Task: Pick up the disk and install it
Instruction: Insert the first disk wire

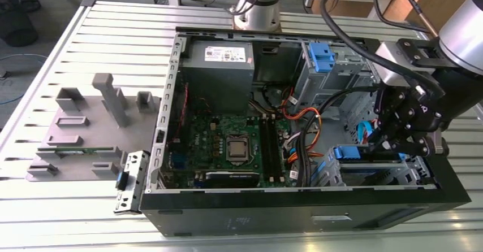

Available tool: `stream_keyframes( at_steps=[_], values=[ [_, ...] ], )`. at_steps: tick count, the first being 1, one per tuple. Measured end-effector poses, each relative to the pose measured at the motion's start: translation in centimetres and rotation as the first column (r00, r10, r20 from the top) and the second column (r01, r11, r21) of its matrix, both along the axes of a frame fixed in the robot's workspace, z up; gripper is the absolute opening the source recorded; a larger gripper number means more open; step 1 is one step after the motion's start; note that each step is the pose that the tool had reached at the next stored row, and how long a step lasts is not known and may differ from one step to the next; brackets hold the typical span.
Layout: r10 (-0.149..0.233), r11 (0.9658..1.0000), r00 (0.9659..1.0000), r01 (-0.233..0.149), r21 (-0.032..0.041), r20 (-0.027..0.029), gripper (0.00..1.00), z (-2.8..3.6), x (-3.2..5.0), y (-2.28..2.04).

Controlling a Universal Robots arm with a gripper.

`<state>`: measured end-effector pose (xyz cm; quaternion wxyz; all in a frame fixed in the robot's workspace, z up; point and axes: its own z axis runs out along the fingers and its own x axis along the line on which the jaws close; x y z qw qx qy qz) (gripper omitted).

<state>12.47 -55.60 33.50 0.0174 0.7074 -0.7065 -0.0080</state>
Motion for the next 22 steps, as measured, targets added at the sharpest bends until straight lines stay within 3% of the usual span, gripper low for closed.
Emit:
stream_keyframes(
  at_steps=[15,22],
  values=[
    [0.000,1.0000,1.0000,0.000,-0.0002,0.0000,0.24,3.42,0.00,0.00],
    [0.000,1.0000,1.0000,0.000,-0.0001,0.0000,0.24,3.76,0.00,0.00]
  ],
)
